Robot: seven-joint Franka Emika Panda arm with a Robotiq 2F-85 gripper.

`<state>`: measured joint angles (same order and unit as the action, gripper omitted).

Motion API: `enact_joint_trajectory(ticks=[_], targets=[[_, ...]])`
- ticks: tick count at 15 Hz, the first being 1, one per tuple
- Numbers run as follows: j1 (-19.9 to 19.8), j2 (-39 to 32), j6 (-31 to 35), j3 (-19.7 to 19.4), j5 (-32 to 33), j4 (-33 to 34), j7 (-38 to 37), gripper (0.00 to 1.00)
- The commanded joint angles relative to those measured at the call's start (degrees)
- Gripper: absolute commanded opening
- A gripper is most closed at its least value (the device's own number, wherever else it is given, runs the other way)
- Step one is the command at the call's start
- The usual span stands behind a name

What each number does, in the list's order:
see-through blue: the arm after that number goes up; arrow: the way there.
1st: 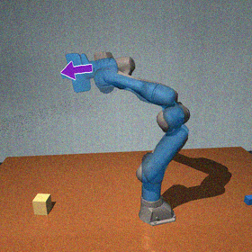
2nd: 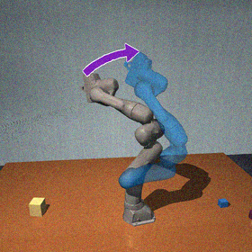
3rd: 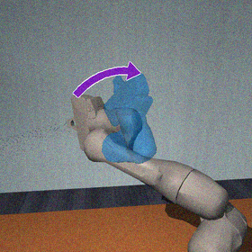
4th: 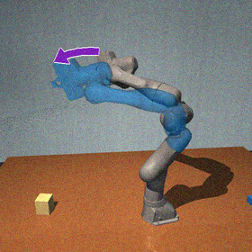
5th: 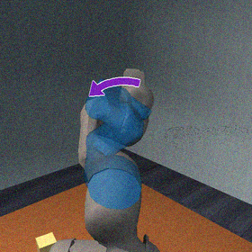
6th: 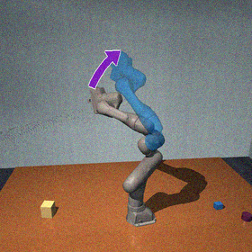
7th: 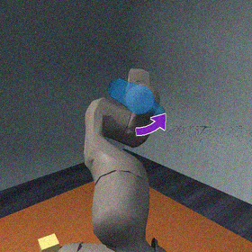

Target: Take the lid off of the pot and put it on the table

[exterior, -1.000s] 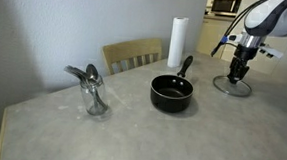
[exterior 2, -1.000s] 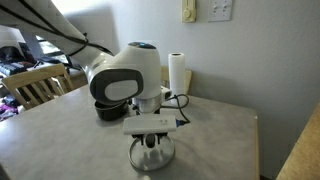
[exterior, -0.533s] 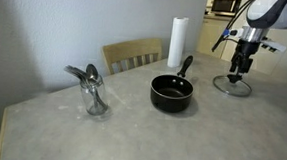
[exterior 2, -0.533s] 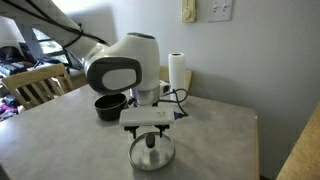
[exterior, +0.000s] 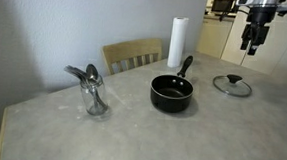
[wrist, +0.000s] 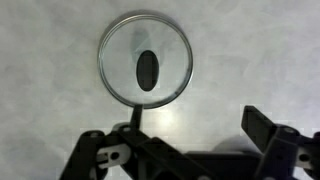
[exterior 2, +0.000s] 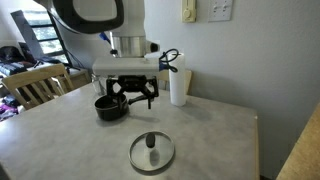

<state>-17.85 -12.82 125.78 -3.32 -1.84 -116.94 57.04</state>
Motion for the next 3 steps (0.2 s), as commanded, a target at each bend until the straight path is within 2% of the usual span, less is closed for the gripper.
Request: enact_joint_trajectory(ticks=[1,3], targets=[[1.88,1.13,-1.46,-1.57,-0.21,0.15,-0.16,1.0],[2.38,2.16,-2.43,-1.71,-0.11,0.14,-0.41,1.0]])
